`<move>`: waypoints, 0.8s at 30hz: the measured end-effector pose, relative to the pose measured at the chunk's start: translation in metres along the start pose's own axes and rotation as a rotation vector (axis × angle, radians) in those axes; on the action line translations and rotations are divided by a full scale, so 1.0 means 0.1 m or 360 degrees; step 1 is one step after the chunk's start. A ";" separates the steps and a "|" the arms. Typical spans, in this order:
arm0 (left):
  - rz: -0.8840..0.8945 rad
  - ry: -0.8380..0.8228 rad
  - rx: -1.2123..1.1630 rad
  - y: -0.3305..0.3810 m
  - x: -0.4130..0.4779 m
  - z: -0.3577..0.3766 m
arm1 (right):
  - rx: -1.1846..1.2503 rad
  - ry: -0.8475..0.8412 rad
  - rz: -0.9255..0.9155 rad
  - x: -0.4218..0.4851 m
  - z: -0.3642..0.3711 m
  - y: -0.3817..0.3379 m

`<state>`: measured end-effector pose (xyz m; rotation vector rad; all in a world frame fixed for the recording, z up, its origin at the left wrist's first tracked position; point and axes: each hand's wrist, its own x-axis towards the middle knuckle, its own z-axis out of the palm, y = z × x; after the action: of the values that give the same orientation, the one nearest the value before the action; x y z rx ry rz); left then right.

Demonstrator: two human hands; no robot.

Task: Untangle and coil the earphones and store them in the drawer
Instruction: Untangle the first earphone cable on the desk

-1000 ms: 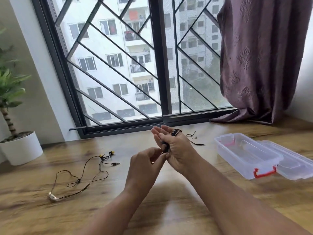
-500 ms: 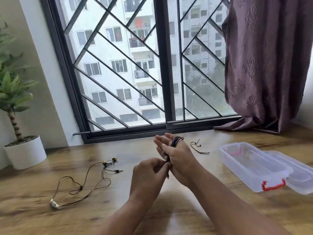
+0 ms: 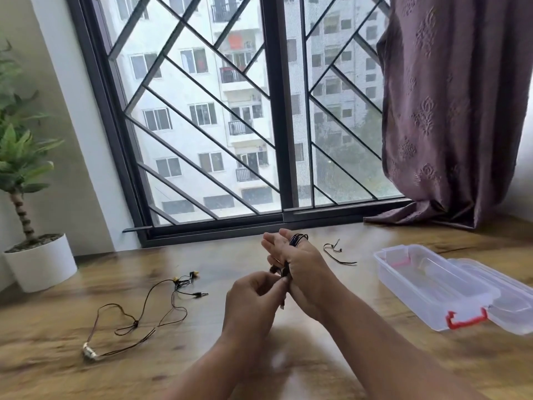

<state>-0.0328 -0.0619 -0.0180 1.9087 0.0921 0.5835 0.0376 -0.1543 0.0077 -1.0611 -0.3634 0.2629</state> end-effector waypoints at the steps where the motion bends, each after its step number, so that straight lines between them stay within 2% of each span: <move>1: -0.0008 0.0004 -0.0016 -0.01 0.00 0.00 | -0.0004 -0.0009 0.0019 0.00 0.00 -0.01; 5: 0.0026 0.0029 0.0017 -0.03 0.02 -0.01 | 0.0120 -0.0050 0.0133 0.00 0.00 -0.03; 16: 0.0135 0.0237 0.0299 -0.10 0.10 -0.12 | 0.0669 0.0059 0.0509 0.01 -0.09 -0.12; 24: 0.0133 0.0389 0.0436 -0.15 0.22 -0.28 | 0.0631 -0.0096 0.0683 -0.06 -0.07 -0.15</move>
<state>-0.0227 -0.0250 -0.0152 2.1041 0.2618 0.8980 0.0352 -0.1692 0.0174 -0.7299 -0.1235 0.7213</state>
